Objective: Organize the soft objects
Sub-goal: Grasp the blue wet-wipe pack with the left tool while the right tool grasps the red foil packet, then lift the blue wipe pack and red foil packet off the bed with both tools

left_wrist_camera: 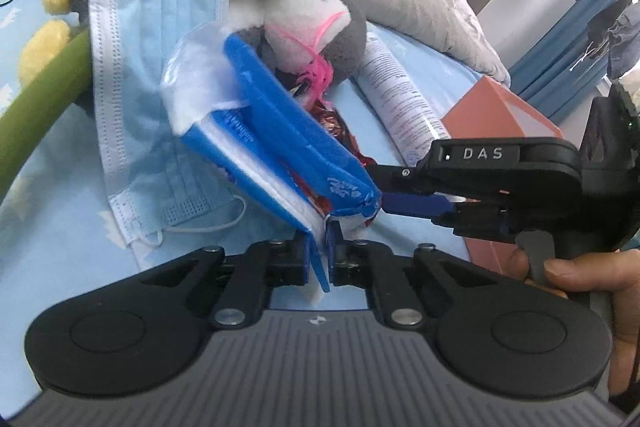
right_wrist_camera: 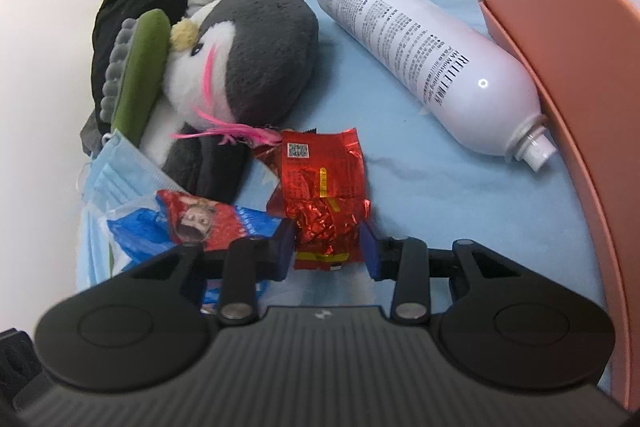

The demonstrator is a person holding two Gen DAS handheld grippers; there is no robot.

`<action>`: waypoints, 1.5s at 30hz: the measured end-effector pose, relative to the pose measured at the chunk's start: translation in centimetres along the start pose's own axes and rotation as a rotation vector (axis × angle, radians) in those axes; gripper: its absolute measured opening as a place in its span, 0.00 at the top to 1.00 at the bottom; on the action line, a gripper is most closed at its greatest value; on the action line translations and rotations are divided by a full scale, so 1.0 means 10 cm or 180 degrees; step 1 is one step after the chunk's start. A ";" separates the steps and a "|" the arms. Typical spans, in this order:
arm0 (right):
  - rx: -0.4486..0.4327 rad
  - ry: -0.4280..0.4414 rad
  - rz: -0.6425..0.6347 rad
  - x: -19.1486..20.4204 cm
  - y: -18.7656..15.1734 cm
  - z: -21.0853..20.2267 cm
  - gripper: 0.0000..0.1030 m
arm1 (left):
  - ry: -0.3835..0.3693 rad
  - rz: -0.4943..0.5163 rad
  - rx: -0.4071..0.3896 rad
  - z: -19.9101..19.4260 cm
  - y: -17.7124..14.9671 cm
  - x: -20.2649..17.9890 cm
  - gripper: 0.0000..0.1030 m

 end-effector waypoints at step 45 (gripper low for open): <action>-0.0008 -0.0770 -0.1082 0.32 -1.78 -0.91 0.48 | -0.0378 -0.1941 0.0609 -1.14 -1.35 0.90 0.32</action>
Point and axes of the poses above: each gripper's, at about its wrist camera, not at the fingertips, and z roughly the way its jaws point, x to its left, y to its top, the point moved 2 cm from there along z, roughly the way its jaws point, and after that the axes turned 11 degrees about y, right-handed, at the moved point
